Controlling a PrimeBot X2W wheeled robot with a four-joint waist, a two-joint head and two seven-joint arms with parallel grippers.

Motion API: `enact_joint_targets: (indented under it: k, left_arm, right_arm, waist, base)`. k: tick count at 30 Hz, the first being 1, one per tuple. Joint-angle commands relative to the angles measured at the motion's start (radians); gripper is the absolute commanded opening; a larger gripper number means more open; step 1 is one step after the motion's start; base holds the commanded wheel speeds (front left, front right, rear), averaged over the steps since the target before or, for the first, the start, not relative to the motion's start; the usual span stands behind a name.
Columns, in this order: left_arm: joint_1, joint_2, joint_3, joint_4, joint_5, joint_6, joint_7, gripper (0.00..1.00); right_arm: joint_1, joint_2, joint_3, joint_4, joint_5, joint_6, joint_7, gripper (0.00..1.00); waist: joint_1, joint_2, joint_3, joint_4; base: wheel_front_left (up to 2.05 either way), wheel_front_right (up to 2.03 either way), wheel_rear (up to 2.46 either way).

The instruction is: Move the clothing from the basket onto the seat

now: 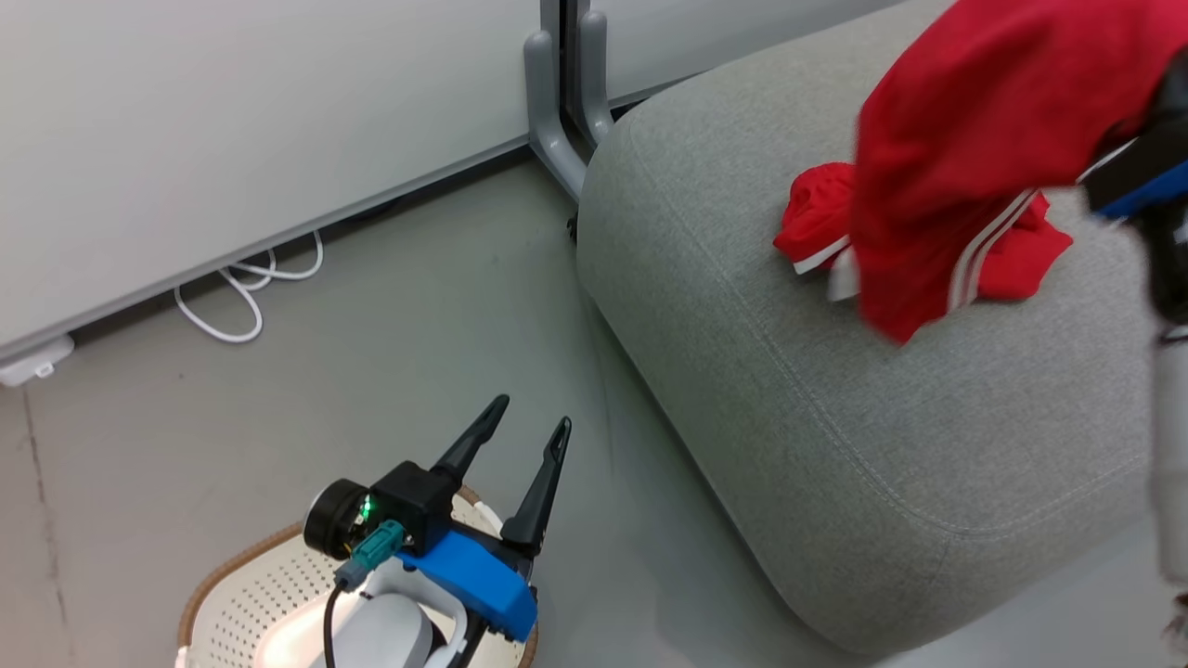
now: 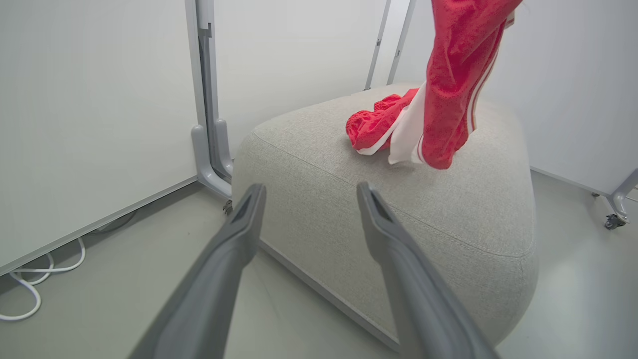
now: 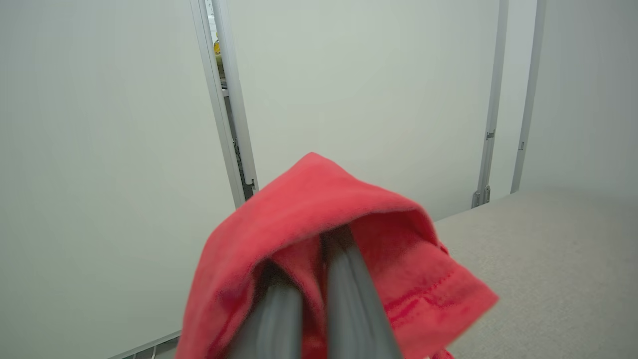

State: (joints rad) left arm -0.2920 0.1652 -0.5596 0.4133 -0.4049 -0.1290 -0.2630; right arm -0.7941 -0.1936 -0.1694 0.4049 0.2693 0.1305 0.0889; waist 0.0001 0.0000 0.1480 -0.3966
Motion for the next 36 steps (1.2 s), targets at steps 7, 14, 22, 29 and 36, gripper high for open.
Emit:
enact_joint_targets:
  k: [7, 14, 22, 29, 36]
  left_arm:
    - [-0.078, 0.024, -0.014, -0.026, 0.022, -0.003, -0.003, 1.00]
    - [-0.151, 0.057, -0.030, -0.070, 0.046, -0.003, -0.003, 1.00]
    - [-0.226, 0.112, -0.037, -0.131, 0.081, -0.003, -0.003, 1.00]
    - [-0.263, 0.129, -0.031, -0.164, 0.102, -0.003, -0.003, 1.00]
    - [-0.273, 0.118, -0.037, -0.167, 0.108, -0.003, -0.003, 1.00]
  right_arm:
    - [-0.176, -0.100, -0.161, 0.056, -0.018, 0.000, -0.013, 0.00]
    - [-0.206, -0.184, -0.339, 0.158, -0.061, 0.000, -0.067, 0.00]
    - [-0.145, -0.184, -0.483, 0.300, -0.057, 0.000, -0.179, 0.00]
    - [-0.161, -0.164, -0.487, 0.431, -0.060, 0.000, -0.271, 0.00]
    - [-0.196, -0.179, -0.457, 0.533, -0.067, 0.000, -0.316, 0.00]
  waist:
    - [-0.0001, 0.0000, 0.108, 0.051]
    - [-0.0001, 0.0000, 0.243, 0.112]
    - [-0.0001, 0.0000, 0.398, 0.169]
    - [-0.0001, 0.0000, 0.484, 0.194]
    - [-0.0001, 0.0000, 0.506, 0.209]
  base:
    - [0.00, 0.00, 0.00]
    - [0.00, 0.00, 0.00]
    - [0.00, 0.00, 0.00]
    - [0.00, 0.00, 0.00]
    - [0.00, 0.00, 0.00]
